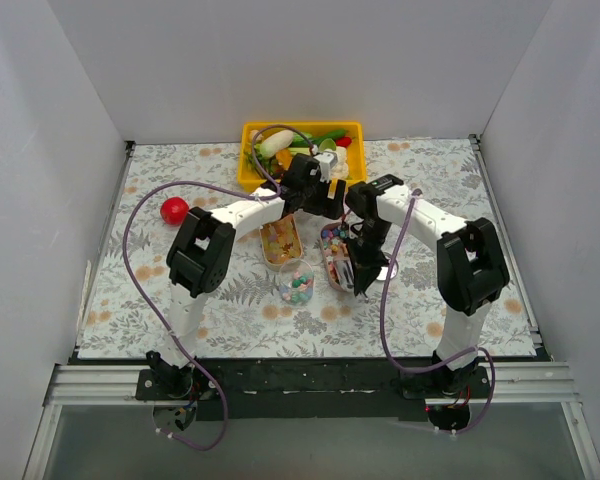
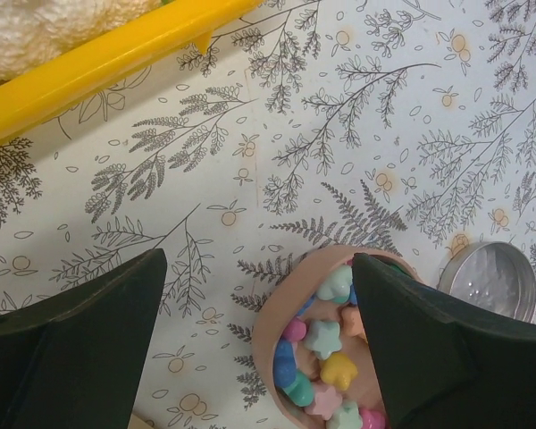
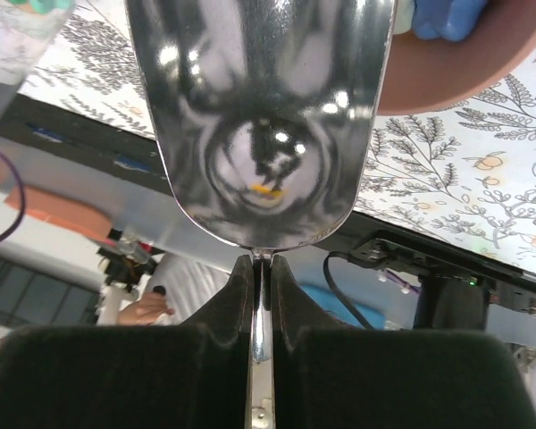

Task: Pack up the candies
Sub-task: Scoop the fake candies from the storage box.

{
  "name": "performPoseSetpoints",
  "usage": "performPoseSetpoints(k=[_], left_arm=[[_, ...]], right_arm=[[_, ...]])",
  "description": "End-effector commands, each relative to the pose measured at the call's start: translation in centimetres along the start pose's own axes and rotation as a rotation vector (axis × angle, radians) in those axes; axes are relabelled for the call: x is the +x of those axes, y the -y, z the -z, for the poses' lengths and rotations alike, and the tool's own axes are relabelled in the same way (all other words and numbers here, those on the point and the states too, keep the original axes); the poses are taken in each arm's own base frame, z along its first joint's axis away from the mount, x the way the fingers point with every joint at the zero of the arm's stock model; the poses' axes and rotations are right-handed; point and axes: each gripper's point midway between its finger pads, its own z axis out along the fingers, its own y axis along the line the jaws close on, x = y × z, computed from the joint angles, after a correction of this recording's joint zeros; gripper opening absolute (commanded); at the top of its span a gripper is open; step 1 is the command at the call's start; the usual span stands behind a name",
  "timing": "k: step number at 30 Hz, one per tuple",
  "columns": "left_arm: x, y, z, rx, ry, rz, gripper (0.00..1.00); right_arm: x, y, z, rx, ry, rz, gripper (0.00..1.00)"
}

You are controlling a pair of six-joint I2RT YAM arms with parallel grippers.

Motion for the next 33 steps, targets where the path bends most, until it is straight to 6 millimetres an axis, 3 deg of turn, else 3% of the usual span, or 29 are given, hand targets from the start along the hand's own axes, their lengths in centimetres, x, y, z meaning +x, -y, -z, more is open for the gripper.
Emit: performPoseSetpoints(k=[1, 6, 20, 33], left_arm=[[-0.7, -0.1, 0.0, -0.002, 0.028, -0.023, 0.84], [-0.5, -0.6, -0.4, -0.022, 0.03, -0.019, 0.81], [-0.1, -1.4, -1.0, -0.051, 0.03, -0.048, 0.79], [0.3, -0.7, -0.9, -0.005, 0.021, -0.058, 0.73]], right_arm=[[-1.3, -0.4, 0.9, -0.086, 0.005, -0.047, 0.01], [-2.7, 0.0, 1.7, -0.171, 0.007, -0.112, 0.01], [-4.6, -1.2, 1.5, -0.259, -0.037, -0.154, 0.01], [-8.3, 3.5, 1.4, -0.086, 0.041, -0.236, 0.01]])
